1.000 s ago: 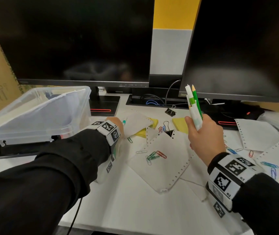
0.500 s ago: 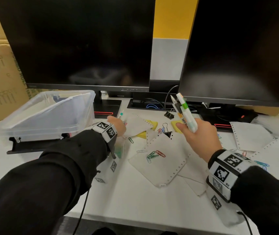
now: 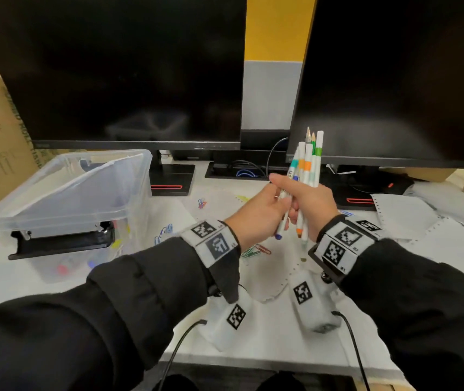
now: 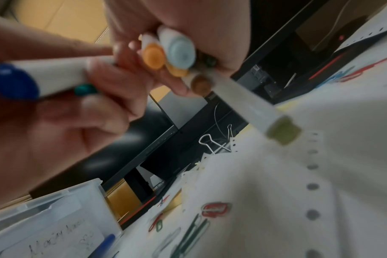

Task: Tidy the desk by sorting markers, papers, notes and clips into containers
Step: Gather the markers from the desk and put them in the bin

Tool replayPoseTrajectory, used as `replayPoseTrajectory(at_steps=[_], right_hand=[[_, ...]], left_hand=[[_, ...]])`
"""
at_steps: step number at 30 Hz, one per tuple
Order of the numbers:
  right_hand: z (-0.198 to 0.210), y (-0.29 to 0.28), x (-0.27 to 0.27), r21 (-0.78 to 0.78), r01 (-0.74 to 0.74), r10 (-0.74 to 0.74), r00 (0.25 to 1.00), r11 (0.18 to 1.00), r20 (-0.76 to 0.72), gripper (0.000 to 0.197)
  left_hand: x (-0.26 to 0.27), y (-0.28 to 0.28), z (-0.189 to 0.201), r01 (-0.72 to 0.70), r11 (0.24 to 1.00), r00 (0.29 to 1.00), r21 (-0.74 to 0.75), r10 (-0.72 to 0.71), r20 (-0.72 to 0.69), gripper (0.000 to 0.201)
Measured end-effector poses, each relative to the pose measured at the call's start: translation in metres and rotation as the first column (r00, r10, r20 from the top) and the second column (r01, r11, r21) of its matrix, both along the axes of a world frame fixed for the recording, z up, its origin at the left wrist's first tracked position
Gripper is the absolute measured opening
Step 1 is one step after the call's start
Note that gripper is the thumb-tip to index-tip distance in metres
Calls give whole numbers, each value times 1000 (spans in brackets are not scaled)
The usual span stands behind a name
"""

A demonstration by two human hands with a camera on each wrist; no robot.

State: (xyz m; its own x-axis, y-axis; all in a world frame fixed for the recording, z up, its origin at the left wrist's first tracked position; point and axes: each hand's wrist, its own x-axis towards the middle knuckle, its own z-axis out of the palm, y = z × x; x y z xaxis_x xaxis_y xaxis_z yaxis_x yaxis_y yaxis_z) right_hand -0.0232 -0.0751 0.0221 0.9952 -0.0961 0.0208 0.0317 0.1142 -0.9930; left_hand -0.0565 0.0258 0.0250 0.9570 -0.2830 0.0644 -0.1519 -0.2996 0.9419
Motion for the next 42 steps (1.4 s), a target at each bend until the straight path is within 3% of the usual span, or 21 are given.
replayPoseTrajectory(at_steps=[3, 5, 7, 11, 16, 18, 23, 27, 31, 36, 39, 40, 42], right_hand=[[-4, -1, 6, -7, 63, -63, 997, 998, -43, 19], [-2, -1, 9, 0, 80, -80, 996, 997, -46, 11], [0, 1, 12, 10, 78, -78, 997, 997, -27, 15], [0, 8, 14, 24, 36, -35, 999, 999, -28, 22], [0, 11, 12, 108, 33, -33, 999, 994, 6, 7], [0, 12, 12, 128, 26, -28, 1000, 991, 12, 5], [-3, 14, 7, 127, -80, 80, 997, 989, 4, 12], [-5, 14, 3, 155, -167, 170, 985, 974, -8, 11], [-5, 14, 2, 192, -190, 198, 980, 963, -23, 9], [-6, 19, -2, 237, -176, 184, 983, 955, -14, 21], [-7, 17, -6, 162, -227, 228, 974, 960, 12, 20], [-8, 16, -8, 116, -247, 247, 969, 962, 19, 17], [-10, 15, -12, 44, -274, 273, 962, 961, 28, 14]], left_hand=[[3, -1, -10, -46, 998, 999, 40, 46, 3, 35], [7, -1, -15, -52, 998, 992, -47, 46, -121, 46], [9, 0, -16, -47, 987, 952, -153, -2, -306, 54], [12, 4, -13, -36, 923, 813, -384, -196, -548, 19], [17, 12, -23, -126, 887, 735, -444, -218, -642, 31], [16, 12, -23, -128, 865, 731, -484, -248, -636, 16], [20, 9, -15, -157, 828, 805, -538, -208, -556, 35], [17, 7, -16, -93, 867, 825, -489, -208, -526, 35], [14, 9, -16, -93, 879, 816, -468, -202, -542, 35], [11, 15, -8, -30, 952, 741, -305, -184, -646, 15], [11, 18, -4, -45, 969, 721, -244, -137, -679, 8], [11, 18, -3, -65, 966, 732, -251, -125, -670, 13], [14, 19, -6, -110, 954, 764, -279, -99, -638, 42]])
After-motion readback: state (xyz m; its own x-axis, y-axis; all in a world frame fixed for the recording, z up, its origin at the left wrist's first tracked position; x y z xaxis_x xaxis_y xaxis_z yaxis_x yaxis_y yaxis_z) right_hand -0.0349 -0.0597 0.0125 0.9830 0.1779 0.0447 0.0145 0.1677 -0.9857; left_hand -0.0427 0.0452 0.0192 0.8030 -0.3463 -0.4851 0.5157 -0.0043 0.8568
